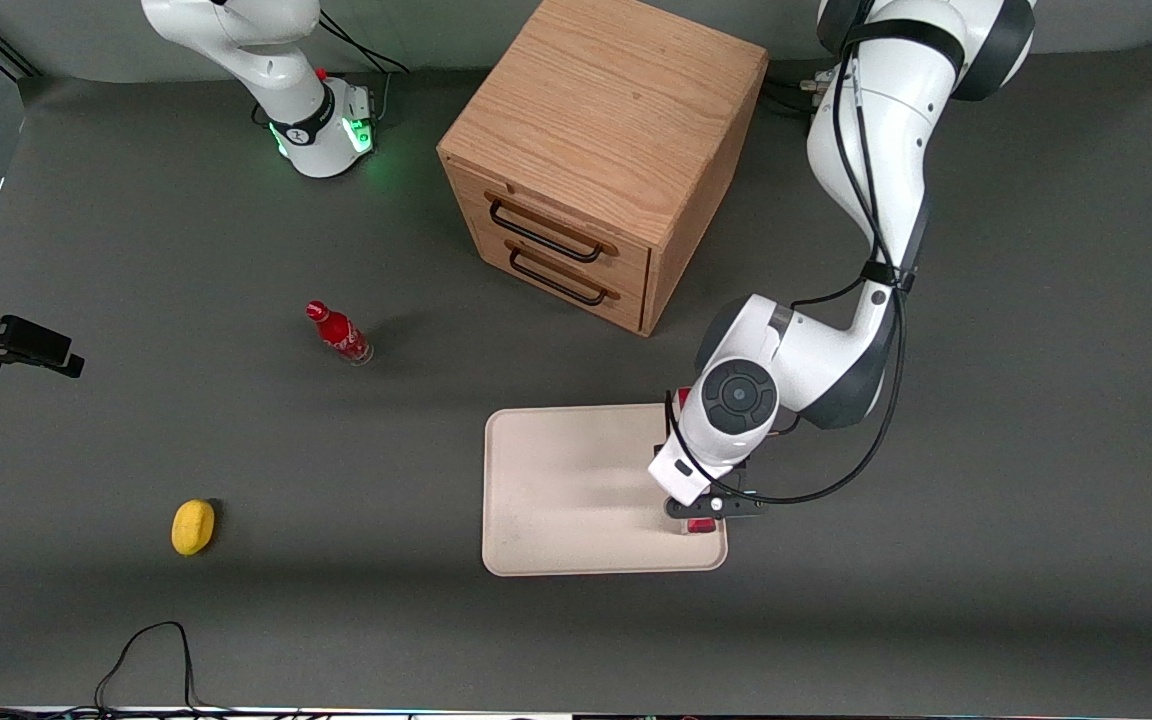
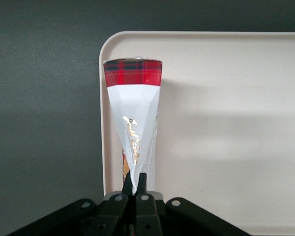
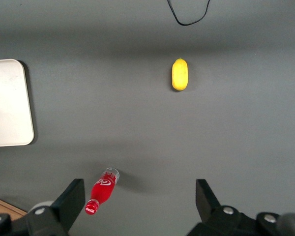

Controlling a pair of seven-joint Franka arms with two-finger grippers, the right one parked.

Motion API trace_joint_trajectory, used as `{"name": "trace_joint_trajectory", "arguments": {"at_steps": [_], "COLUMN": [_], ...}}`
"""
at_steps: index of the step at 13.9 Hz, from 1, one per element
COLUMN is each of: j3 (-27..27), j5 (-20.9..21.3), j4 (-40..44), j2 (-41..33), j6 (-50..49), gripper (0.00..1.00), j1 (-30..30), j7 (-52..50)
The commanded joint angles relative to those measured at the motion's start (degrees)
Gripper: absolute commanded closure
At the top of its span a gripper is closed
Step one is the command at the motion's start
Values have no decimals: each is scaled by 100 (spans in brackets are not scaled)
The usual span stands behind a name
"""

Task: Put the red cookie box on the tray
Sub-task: 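Lower the box onto the tray and open the left gripper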

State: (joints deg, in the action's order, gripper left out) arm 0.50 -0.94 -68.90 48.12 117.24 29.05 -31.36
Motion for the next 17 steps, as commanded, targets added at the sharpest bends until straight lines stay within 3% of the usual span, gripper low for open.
{"name": "trace_joint_trajectory", "arguments": {"at_steps": [1, 6, 7, 8, 10, 17], "j3": [29, 29, 29, 29, 29, 20], "j5": [-65, -56, -56, -56, -65, -56], "j4": [-9, -9, -1, -9, -9, 52], "j2": [21, 118, 110, 101, 48, -1426], "j6": [193, 423, 422, 396, 309, -1789], "gripper": [100, 100, 73, 38, 0, 0], "j1": [13, -31, -92, -101, -101, -92], "j7": [-81, -63, -37, -37, -89, -99]}}
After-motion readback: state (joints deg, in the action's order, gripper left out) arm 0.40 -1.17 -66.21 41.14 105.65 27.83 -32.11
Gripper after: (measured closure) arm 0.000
